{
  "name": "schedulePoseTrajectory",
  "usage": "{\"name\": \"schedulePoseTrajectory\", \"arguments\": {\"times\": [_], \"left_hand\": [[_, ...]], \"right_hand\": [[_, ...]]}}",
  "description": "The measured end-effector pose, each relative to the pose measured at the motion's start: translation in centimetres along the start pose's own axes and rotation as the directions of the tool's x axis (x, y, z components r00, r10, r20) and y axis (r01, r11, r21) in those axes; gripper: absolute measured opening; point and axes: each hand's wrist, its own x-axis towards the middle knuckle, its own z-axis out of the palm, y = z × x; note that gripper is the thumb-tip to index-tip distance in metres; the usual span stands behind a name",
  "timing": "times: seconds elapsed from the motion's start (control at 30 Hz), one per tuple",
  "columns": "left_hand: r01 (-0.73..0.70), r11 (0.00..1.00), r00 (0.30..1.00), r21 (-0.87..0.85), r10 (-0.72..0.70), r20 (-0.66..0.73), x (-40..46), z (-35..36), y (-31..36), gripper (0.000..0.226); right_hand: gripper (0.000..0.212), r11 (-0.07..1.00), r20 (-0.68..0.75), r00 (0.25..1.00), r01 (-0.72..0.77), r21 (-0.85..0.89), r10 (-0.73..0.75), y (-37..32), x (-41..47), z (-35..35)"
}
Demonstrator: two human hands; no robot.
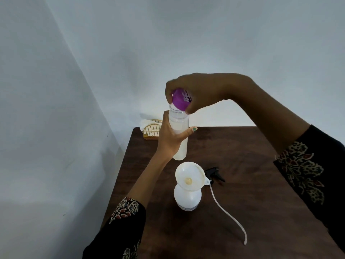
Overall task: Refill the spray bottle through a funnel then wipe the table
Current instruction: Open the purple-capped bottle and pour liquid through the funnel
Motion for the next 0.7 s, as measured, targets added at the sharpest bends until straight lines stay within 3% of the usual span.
{"name": "schedulePoseTrajectory", "arguments": {"times": [0.13,0.2,0.27,0.33,0.47,0.6,0.7], "left_hand": [[-0.004,0.999,1.000,-0.047,0.005,0.008,0.1,-0.2,-0.7,0.065],[-0.030,0.997,1.000,-0.078,0.029,-0.010,0.1,-0.6,-1.0,0.062],[-0.036,0.995,0.999,-0.095,0.036,-0.003,0.2,-0.7,-1.3,0.061],[-0.033,0.993,0.999,-0.110,0.034,0.001,0.2,-0.7,-1.4,0.062],[-0.055,0.987,0.998,-0.151,0.056,0.005,0.3,-0.3,-1.5,0.063],[-0.052,0.987,0.998,-0.149,0.056,0.023,0.4,0.3,-1.5,0.061],[-0.050,0.989,0.998,-0.143,0.054,0.027,0.4,0.6,-1.3,0.061]], "right_hand": [[0.041,0.913,-0.232,0.966,-0.012,0.407,0.115,2.6,-2.4,0.9],[0.040,0.866,-0.300,0.933,-0.025,0.499,0.200,5.0,-4.0,3.1],[0.040,0.822,-0.313,0.890,-0.111,0.559,0.333,8.1,-5.9,7.3],[0.039,0.734,-0.235,0.835,-0.261,0.627,0.497,10.6,-8.0,13.0],[0.035,0.595,-0.105,0.680,-0.545,0.590,0.726,12.6,-12.7,24.4],[0.029,0.499,0.025,0.604,-0.680,0.538,0.796,11.8,-16.5,31.8],[0.027,0.470,-0.001,0.539,-0.734,0.491,0.842,11.0,-18.1,34.2]]}}
